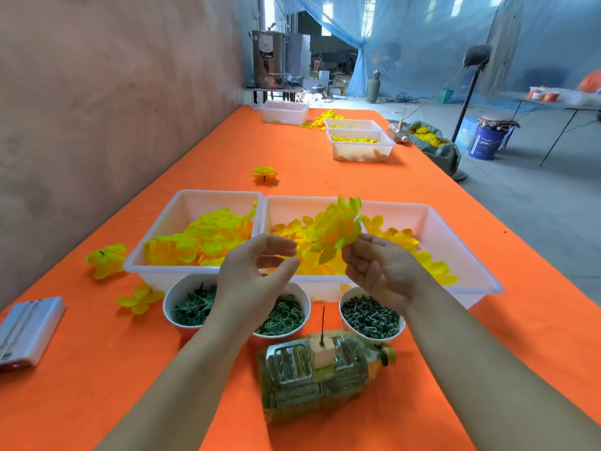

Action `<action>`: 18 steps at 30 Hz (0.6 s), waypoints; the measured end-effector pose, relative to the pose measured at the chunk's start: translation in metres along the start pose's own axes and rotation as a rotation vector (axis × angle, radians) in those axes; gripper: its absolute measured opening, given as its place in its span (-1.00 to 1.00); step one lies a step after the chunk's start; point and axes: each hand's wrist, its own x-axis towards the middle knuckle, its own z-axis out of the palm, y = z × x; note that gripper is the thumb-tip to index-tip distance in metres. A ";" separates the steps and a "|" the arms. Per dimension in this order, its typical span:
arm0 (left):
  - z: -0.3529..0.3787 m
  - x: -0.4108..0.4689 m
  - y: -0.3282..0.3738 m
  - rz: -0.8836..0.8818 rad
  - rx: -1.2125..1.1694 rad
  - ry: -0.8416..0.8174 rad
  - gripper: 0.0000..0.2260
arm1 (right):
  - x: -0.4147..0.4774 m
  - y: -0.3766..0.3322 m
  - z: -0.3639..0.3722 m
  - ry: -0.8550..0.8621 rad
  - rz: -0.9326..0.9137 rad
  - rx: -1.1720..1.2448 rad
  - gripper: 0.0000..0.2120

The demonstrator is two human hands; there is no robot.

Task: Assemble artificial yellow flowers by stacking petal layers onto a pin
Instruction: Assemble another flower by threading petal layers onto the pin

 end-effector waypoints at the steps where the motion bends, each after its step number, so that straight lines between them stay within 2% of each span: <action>1: 0.003 0.005 0.005 0.015 -0.011 0.002 -0.85 | 0.003 0.008 -0.003 -0.035 0.038 0.066 -0.87; 6: 0.025 0.013 0.015 0.048 -0.057 -0.035 -0.75 | 0.010 0.033 -0.010 -0.257 0.109 0.201 -0.79; 10: 0.034 0.017 0.019 -0.248 -0.336 -0.026 -0.53 | 0.015 0.035 -0.011 -0.344 0.093 0.183 -0.44; 13: 0.036 0.020 0.017 -0.372 -0.386 -0.127 -0.52 | 0.019 0.032 -0.013 -0.422 0.071 0.166 -0.48; 18: 0.038 0.022 0.011 -0.303 -0.373 -0.235 -0.65 | 0.023 0.029 -0.017 -0.469 -0.018 0.110 -0.55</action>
